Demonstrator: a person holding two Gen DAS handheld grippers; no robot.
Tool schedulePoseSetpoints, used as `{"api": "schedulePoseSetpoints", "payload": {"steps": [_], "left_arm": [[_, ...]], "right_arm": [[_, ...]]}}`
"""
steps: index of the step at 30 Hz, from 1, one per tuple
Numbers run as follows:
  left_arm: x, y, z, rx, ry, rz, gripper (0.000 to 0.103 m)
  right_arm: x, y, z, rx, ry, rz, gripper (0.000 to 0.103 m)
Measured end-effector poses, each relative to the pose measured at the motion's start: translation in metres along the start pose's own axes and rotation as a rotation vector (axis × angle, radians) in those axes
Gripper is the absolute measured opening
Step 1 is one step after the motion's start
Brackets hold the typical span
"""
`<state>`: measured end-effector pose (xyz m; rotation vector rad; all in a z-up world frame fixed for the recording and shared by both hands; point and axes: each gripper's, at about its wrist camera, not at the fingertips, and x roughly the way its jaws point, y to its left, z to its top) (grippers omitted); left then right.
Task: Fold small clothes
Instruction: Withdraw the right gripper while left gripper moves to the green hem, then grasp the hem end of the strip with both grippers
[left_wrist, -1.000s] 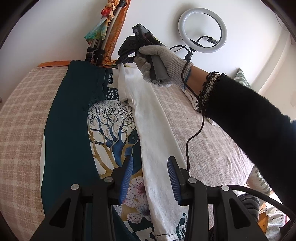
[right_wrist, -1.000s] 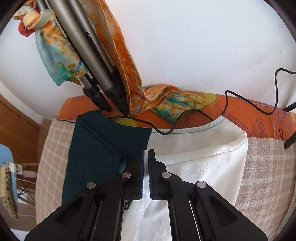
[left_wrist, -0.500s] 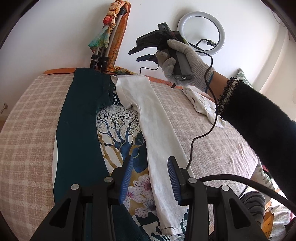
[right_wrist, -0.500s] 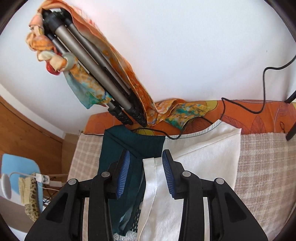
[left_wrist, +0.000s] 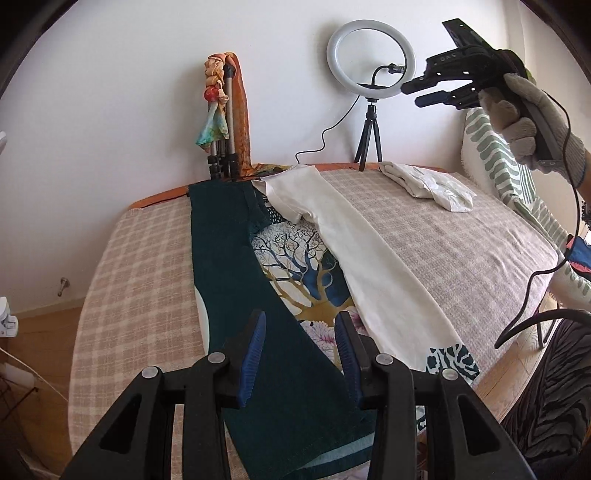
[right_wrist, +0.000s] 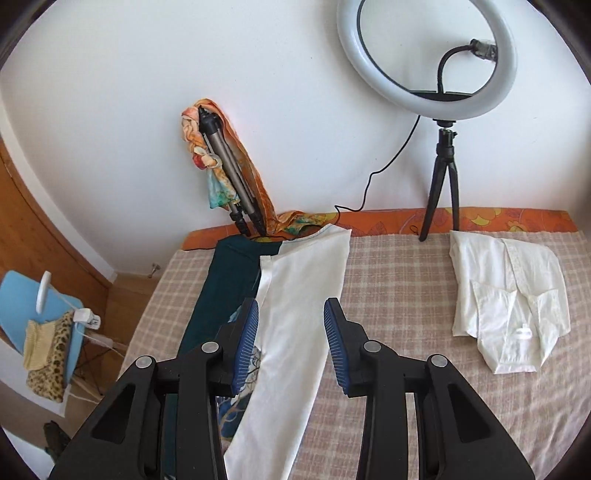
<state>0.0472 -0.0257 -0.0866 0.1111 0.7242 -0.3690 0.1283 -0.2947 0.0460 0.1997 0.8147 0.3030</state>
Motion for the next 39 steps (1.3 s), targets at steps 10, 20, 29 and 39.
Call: {"api": "schedulePoseSetpoints", "payload": {"steps": [10,20,29,39], "left_arm": [[-0.028,0.043,-0.027,-0.135,0.049,0.075,0.040],[-0.006,0.046,-0.058,-0.273,0.193,-0.054,0.043],[0.025,0.066,-0.084,-0.440,0.332,-0.177,0.039],[0.031,0.068,-0.095,-0.461,0.371,-0.240,0.015]], "right_arm": [[-0.045,0.015,-0.134,0.001,0.059,-0.013,0.040],[0.007,0.028,-0.241,-0.037,0.269,0.016,0.040],[0.043,0.026,-0.264,0.009,0.391,0.135,0.040],[0.046,0.033,-0.274,0.005,0.414,0.257,0.040]]}}
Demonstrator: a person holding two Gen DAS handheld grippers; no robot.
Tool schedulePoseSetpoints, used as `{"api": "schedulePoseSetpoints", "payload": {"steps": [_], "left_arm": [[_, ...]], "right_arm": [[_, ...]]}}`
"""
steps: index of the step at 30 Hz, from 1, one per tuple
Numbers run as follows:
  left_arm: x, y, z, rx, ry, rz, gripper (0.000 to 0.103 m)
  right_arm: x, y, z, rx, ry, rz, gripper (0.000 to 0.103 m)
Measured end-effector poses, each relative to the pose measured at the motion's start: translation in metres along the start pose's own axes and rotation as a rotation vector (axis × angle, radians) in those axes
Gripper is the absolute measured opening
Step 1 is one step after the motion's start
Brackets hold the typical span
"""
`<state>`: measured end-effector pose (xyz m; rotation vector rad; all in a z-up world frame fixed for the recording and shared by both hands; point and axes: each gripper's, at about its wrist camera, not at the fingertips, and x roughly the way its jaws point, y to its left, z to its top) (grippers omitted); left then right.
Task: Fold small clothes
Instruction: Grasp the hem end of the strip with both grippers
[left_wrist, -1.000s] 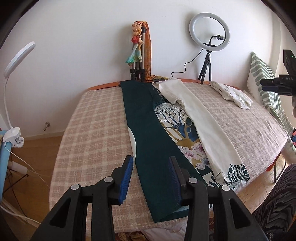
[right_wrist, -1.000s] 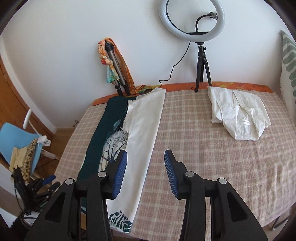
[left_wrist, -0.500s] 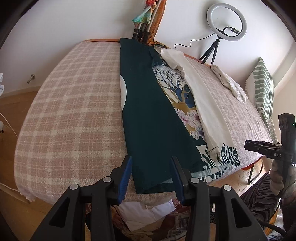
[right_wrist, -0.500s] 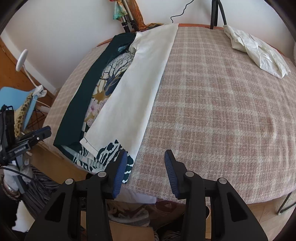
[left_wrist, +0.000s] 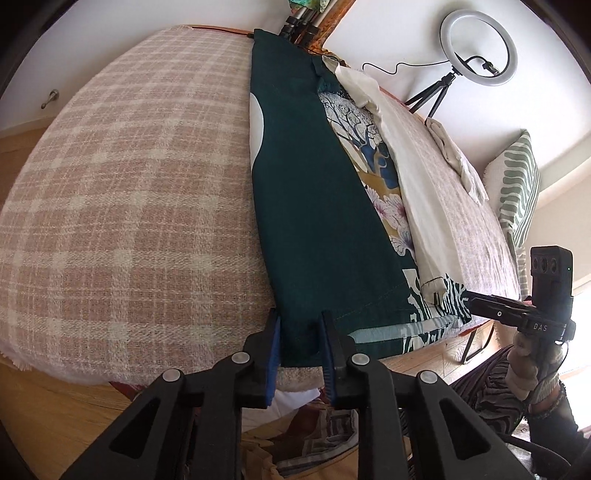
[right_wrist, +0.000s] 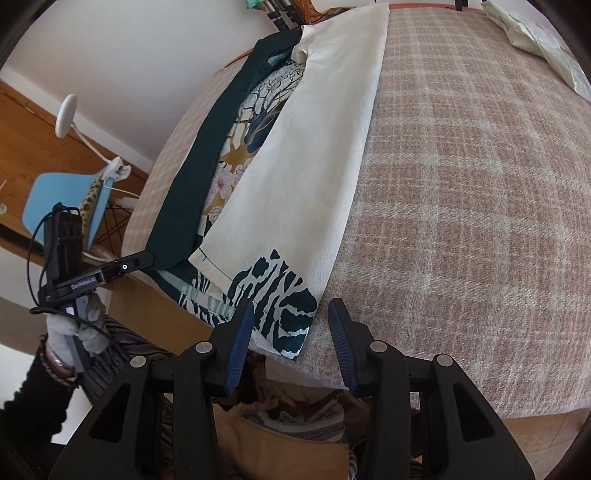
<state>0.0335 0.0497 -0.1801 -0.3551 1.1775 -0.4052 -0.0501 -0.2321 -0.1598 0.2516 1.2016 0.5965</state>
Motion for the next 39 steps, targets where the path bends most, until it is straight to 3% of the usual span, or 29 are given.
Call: {"api": "schedulePoseSetpoints", "payload": {"steps": [2,3,4,8,14,18,24,30,39], "left_arm": [[0.001,-0.006,-0.001,0.038,-0.006,0.013,0.012],[0.002,-0.009,-0.001,0.053,-0.004,0.015,0.006],[0.003,-0.011,-0.001,0.063,-0.005,0.017,0.005],[0.001,-0.019,-0.001,0.093,-0.028,0.009,0.001],[-0.016,-0.026,0.008,0.087,-0.094,-0.036,0.000],[-0.023,-0.026,0.019,0.059,-0.123,-0.076,0.000],[-0.028,-0.024,0.040,0.022,-0.165,-0.106,0.000],[-0.026,-0.022,0.072,-0.005,-0.212,-0.102,0.000],[0.006,-0.014,0.128,-0.041,-0.231,-0.035,0.000]], "right_arm": [[0.002,0.002,0.000,-0.023,0.007,-0.002,0.032],[0.005,0.003,0.000,-0.023,0.019,-0.001,0.015],[0.009,0.003,0.001,-0.019,0.033,0.000,0.007],[0.012,0.006,0.002,-0.028,0.017,0.015,0.005],[0.006,-0.008,0.008,0.073,-0.019,0.142,0.003],[-0.001,-0.016,0.015,0.141,-0.054,0.216,0.002],[-0.010,-0.023,0.032,0.184,-0.105,0.261,0.002],[-0.015,-0.036,0.057,0.231,-0.141,0.251,0.002],[0.001,-0.063,0.125,0.294,-0.190,0.216,0.002]]}}
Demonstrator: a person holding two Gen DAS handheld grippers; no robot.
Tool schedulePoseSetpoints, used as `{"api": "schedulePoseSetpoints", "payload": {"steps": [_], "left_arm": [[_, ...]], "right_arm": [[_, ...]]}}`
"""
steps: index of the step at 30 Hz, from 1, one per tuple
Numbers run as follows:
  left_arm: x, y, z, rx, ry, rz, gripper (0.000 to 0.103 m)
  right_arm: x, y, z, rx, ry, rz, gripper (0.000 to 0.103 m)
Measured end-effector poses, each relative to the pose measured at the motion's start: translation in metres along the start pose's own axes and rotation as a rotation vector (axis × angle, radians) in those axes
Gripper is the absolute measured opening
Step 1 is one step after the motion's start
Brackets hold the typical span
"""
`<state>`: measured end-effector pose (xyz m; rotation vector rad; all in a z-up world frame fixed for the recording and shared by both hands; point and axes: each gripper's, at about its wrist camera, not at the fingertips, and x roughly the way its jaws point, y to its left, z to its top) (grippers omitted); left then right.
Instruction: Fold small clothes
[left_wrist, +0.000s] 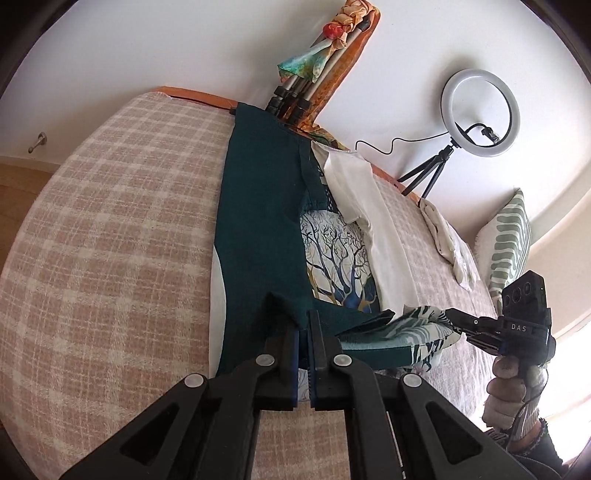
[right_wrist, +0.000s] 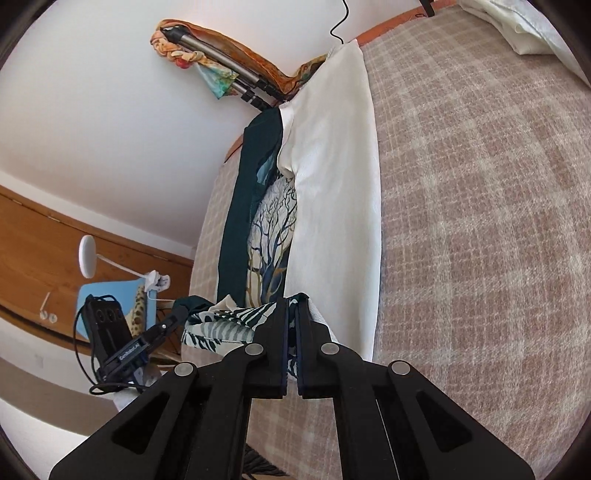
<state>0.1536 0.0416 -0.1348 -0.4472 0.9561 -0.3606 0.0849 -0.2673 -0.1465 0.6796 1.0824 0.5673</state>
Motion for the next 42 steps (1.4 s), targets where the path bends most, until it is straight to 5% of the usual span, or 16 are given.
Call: {"api": "schedulePoseSetpoints", "payload": {"steps": [19,23,31,33,34,36,40,42], "left_arm": [[0.047,0.014,0.027,0.021,0.008,0.088,0.002],[0.035,0.009,0.030,0.050,-0.043,0.117,0.029],[0.021,-0.004,0.023,0.164,-0.068,0.141,0.029],[0.026,-0.004,0.018,0.180,-0.049,0.160,0.029],[0.028,-0.004,0.017,0.185,-0.044,0.170,0.029],[0.034,0.000,0.017,0.183,-0.032,0.195,0.029],[0.040,0.007,0.020,0.165,-0.027,0.214,0.029],[0.043,0.007,0.021,0.168,-0.022,0.210,0.029]], "right_arm": [[0.036,-0.023,0.031,-0.002,0.012,-0.083,0.002],[0.033,-0.018,0.033,-0.034,-0.005,-0.112,0.003],[0.019,0.012,0.025,-0.226,-0.039,-0.207,0.008],[0.018,0.020,0.021,-0.282,-0.043,-0.252,0.018],[0.019,0.023,0.020,-0.301,-0.047,-0.264,0.037],[0.015,0.021,0.019,-0.303,-0.052,-0.237,0.056],[0.008,0.015,0.031,-0.221,-0.070,-0.145,0.056],[0.007,0.016,0.033,-0.217,-0.074,-0.180,0.056]]}}
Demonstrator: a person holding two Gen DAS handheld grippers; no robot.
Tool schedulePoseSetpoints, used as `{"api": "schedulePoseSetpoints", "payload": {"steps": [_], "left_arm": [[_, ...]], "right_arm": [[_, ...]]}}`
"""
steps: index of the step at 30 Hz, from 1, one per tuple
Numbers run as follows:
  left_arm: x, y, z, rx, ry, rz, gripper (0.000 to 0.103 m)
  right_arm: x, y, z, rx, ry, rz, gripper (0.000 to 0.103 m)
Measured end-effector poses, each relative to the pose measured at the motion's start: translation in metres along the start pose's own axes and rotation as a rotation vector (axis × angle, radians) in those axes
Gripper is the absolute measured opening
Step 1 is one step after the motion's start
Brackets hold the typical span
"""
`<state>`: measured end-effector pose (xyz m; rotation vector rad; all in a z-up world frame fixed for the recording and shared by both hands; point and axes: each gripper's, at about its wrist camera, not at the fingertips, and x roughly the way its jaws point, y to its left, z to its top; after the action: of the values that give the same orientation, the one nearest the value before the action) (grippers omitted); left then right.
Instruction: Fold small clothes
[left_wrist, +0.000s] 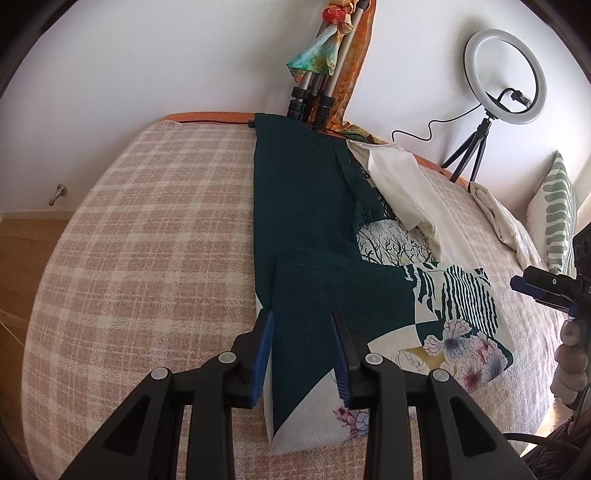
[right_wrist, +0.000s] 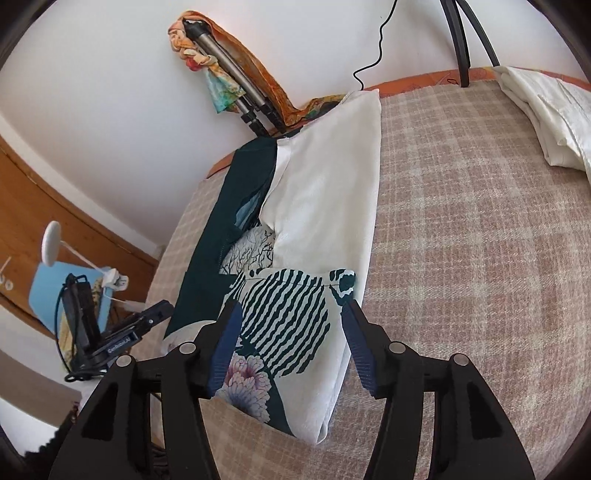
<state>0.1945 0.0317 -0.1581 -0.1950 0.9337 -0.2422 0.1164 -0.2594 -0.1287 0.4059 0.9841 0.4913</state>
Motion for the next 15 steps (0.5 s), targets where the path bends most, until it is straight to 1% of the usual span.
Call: {"api": "schedulePoseSetpoints", "payload": {"steps": [2,3,4,5,6,7,8,9,11,12,13,14,15], "left_arm": [[0.004,-0.001,0.000,0.006,0.008,0.003,0.029],[0.007,-0.001,0.000,0.009,0.014,0.005,0.029],[0.010,-0.001,0.000,0.008,0.020,0.007,0.028],[0.012,-0.001,0.001,0.006,0.025,0.006,0.026],[0.014,-0.001,0.001,0.006,0.030,0.007,0.023],[0.015,-0.001,0.001,0.007,0.032,0.009,0.022],[0.016,-0.001,0.001,0.010,0.032,0.012,0.020],[0.017,-0.001,0.001,0.009,0.033,0.013,0.016],[0.018,0.001,0.001,0.002,0.035,0.010,0.011],[0.018,0.002,0.001,0.000,0.034,0.010,0.005],[0.018,0.002,0.001,0.000,0.033,0.014,0.003],[0.017,0.003,0.000,-0.003,0.030,0.017,0.000],[0.017,0.005,0.000,-0.010,0.027,0.021,0.000]], "right_arm": [[0.003,0.002,-0.002,-0.040,0.017,-0.081,0.056],[0.006,0.001,-0.004,-0.047,0.029,-0.098,0.055],[0.009,-0.002,-0.006,-0.047,0.044,-0.098,0.052],[0.012,-0.004,-0.009,-0.041,0.060,-0.089,0.051],[0.016,-0.005,-0.011,-0.039,0.075,-0.088,0.048],[0.019,-0.005,-0.013,-0.049,0.085,-0.094,0.039],[0.022,-0.004,-0.014,-0.065,0.095,-0.103,0.036],[0.024,-0.003,-0.014,-0.076,0.098,-0.107,0.034],[0.027,-0.001,-0.015,-0.085,0.105,-0.106,0.033],[0.029,-0.001,-0.015,-0.087,0.108,-0.101,0.032],[0.031,0.000,-0.015,-0.095,0.114,-0.100,0.028],[0.034,0.001,-0.015,-0.103,0.122,-0.104,0.018],[0.037,0.001,-0.015,-0.107,0.128,-0.105,0.010]]}}
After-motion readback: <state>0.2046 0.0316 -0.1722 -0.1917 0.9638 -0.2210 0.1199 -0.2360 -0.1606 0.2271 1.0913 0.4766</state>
